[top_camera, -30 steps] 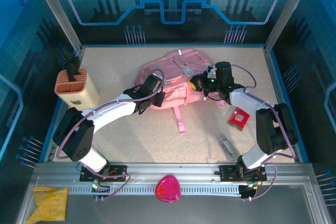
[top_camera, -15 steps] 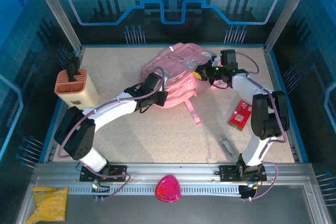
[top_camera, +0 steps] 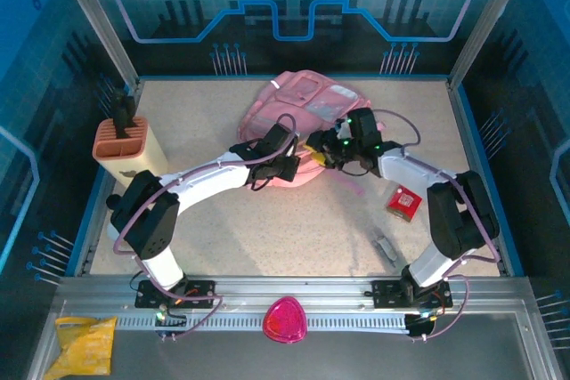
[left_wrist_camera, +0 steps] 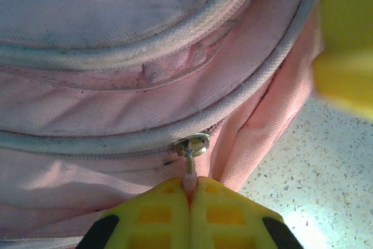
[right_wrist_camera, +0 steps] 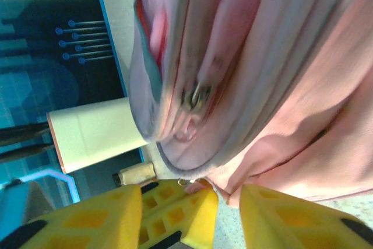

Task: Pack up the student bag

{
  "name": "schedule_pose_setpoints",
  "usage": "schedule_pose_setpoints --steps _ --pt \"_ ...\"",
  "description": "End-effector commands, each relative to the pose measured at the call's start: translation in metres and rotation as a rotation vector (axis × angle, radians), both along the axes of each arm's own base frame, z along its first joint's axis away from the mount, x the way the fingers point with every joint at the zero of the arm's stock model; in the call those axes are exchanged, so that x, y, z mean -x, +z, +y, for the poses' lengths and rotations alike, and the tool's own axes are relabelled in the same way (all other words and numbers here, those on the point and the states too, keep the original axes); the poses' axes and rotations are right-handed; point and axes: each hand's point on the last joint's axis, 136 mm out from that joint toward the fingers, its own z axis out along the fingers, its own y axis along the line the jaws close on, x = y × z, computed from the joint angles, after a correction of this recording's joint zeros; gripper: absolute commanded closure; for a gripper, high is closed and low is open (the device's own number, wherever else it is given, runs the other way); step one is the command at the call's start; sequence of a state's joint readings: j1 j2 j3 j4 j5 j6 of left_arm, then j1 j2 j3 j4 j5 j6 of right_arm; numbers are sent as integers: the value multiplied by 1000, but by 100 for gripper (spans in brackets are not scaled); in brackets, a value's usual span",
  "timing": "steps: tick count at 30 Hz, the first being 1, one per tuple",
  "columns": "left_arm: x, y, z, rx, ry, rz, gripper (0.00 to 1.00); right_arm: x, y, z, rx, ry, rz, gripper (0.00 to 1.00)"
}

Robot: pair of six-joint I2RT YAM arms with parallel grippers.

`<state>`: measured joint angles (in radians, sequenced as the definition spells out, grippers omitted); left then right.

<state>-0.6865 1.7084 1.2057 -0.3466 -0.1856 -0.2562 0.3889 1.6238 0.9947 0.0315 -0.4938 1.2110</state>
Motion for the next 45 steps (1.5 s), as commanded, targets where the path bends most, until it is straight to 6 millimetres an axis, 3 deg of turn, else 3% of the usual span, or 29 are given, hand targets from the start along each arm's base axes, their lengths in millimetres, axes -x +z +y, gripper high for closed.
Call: schedule_pose_setpoints --steps 1,5,9,13,18,19,30,33,36,41,44,45 --pt "-4 5 -1 1 8 -7 100 -13 0 4 8 -89 -11 59" --pt "-5 5 -2 -1 1 -10 100 -19 -15 5 39 -143 12 63" --pt "-5 4 -5 0 -11 -4 100 -28 -16 11 78 -140 2 62" --pt "-6 3 -5 -1 -13 -4 100 -34 -29 9 95 -180 15 69" --pt "-3 -4 0 -38 -22 10 100 -39 -26 6 126 -156 -12 95" --pt "-3 -4 5 -58 -13 7 100 -38 -25 5 136 -141 -19 100" --pt "-1 -27 87 -248 150 51 100 -15 -1 -34 118 -33 -42 100" --pt "3 -30 99 -261 173 68 100 -16 9 -53 148 -19 -70 100" --pt "17 -29 85 -196 141 105 100 -32 16 -78 137 -42 -85 100" --pt "36 -16 20 -68 28 116 100 -71 32 -96 126 -41 -127 100" --pt "38 -11 -22 -19 -38 116 100 -89 29 -104 146 -39 -115 100" --pt "37 -10 -30 -11 -47 116 100 -93 29 -107 150 -42 -113 94"
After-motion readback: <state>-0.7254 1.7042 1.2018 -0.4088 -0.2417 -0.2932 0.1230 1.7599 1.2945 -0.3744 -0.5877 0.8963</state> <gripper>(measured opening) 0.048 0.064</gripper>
